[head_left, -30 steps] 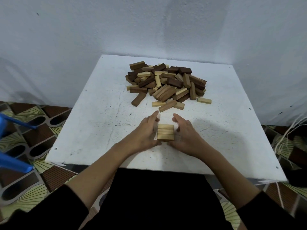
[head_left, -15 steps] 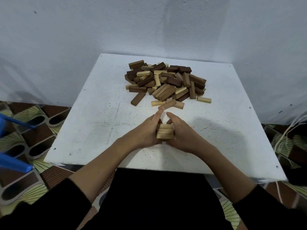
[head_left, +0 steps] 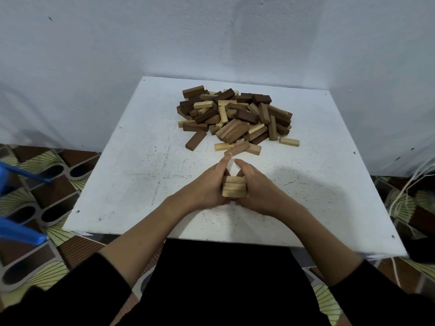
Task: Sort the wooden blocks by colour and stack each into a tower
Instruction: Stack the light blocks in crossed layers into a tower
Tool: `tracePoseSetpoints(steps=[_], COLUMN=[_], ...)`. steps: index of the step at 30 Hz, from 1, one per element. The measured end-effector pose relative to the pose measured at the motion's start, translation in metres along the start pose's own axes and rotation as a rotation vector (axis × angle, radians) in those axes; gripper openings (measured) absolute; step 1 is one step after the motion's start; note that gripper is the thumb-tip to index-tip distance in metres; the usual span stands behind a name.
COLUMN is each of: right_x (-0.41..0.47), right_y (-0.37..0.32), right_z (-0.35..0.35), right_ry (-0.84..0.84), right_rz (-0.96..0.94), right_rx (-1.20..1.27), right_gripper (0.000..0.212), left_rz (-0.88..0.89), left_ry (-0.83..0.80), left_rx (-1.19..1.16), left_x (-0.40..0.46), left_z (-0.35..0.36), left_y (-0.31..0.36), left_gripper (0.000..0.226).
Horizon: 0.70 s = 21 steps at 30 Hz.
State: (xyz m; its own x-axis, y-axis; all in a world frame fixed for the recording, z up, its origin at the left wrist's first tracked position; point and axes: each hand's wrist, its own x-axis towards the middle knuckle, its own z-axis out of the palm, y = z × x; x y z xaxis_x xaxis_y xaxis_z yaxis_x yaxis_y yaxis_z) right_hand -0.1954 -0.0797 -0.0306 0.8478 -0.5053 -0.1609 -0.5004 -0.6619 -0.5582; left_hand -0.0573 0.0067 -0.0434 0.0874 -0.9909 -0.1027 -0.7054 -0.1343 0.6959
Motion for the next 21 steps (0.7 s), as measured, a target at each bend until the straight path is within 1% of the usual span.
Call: tracePoseSetpoints(steps=[6, 9, 11, 13, 14, 16, 18, 19, 21], right_x=[0.000, -0.002, -0.004, -0.004, -0.002, 0.009, 0.023, 0.031, 0.045], right_y=[0.001, 0.003, 0.006, 0.015, 0.021, 0.040, 0.063, 0.073, 0.090], right_z=[0.000, -0.008, -0.020, -0.033, -0.039, -0.050, -0.059, -0.063, -0.069], right_ry=[-0.020, -0.072, -0.058, 0.059, 0.157, 0.366, 0.516, 0.557, 0.573], right_rz=[0.001, 0.014, 0.035, 0.051, 0.059, 0.097, 0.198, 0.252, 0.320], right_rx=[-0.021, -0.018, 0.039, 0.100, 0.116, 0.122, 0.074, 0.026, -0.062], right_gripper=[0.096, 0.107, 0.111, 0.100, 0.089, 0.059, 0.034, 0.026, 0.025], left_rz=[-0.010, 0.001, -0.057, -0.115, -0.130, -0.134, -0.112, -0.106, -0.105], left_ry=[0.001, -0.028, -0.054, -0.057, -0.028, 0.090, 0.203, 0.233, 0.267], left_rx=[0.019, 0.024, -0.014, -0.075, -0.093, -0.090, -0.009, 0.036, 0.090], left_x=[0.001, -0.005, -0.013, -0.018, -0.017, -0.006, 0.011, 0.019, 0.035], left_z=[0.001, -0.005, -0.019, -0.037, -0.045, -0.055, -0.057, -0.054, -0.047], left_y=[-0.001, -0.003, -0.005, -0.008, -0.011, -0.019, -0.025, -0.028, -0.031], left_gripper=[0.108, 0.118, 0.121, 0.110, 0.099, 0.070, 0.042, 0.032, 0.023])
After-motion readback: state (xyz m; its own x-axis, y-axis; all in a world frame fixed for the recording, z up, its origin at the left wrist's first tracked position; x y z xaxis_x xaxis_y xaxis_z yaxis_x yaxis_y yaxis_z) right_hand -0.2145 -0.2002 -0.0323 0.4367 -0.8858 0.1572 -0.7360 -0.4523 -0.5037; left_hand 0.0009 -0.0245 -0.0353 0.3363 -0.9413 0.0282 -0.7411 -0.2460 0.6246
